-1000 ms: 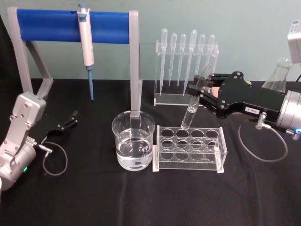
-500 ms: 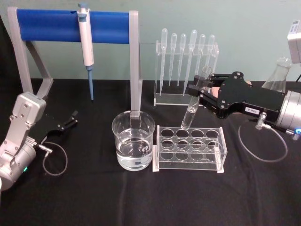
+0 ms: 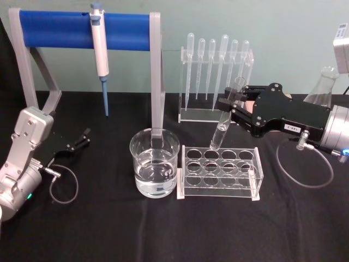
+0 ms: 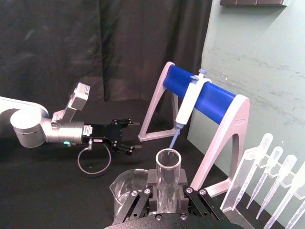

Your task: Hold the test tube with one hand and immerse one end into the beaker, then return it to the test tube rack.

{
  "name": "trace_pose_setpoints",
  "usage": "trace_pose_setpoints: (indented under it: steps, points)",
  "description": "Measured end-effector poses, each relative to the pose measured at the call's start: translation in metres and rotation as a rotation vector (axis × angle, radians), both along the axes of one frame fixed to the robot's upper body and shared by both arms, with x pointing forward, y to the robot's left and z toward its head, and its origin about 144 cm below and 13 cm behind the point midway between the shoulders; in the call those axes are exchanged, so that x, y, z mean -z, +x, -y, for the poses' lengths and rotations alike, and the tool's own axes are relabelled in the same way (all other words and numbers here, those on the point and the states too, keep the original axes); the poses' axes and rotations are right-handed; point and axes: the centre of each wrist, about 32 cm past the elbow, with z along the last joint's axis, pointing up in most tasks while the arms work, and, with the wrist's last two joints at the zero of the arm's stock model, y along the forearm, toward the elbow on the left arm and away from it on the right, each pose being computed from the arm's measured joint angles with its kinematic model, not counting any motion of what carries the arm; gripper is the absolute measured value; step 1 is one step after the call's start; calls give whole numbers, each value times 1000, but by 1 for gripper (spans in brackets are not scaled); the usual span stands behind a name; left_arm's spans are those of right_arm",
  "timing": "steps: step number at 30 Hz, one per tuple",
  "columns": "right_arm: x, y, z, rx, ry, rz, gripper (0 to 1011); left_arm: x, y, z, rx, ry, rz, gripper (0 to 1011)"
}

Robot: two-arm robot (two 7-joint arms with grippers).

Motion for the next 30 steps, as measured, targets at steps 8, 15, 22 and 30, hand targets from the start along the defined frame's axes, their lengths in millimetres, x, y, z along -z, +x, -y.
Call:
trace_pose_setpoints:
  steps: [8,15,22,30]
  points:
    - [0,0,0,0,0,0,235,0,0,0,0,0,0,1000]
    - [0,0,0,0,0,0,235,0,0,0,0,0,0,1000]
    - [0,0,0,0,0,0,235,0,0,0,0,0,0,1000]
    - [0,0,0,0,0,0,236,0,0,0,0,0,0,1000]
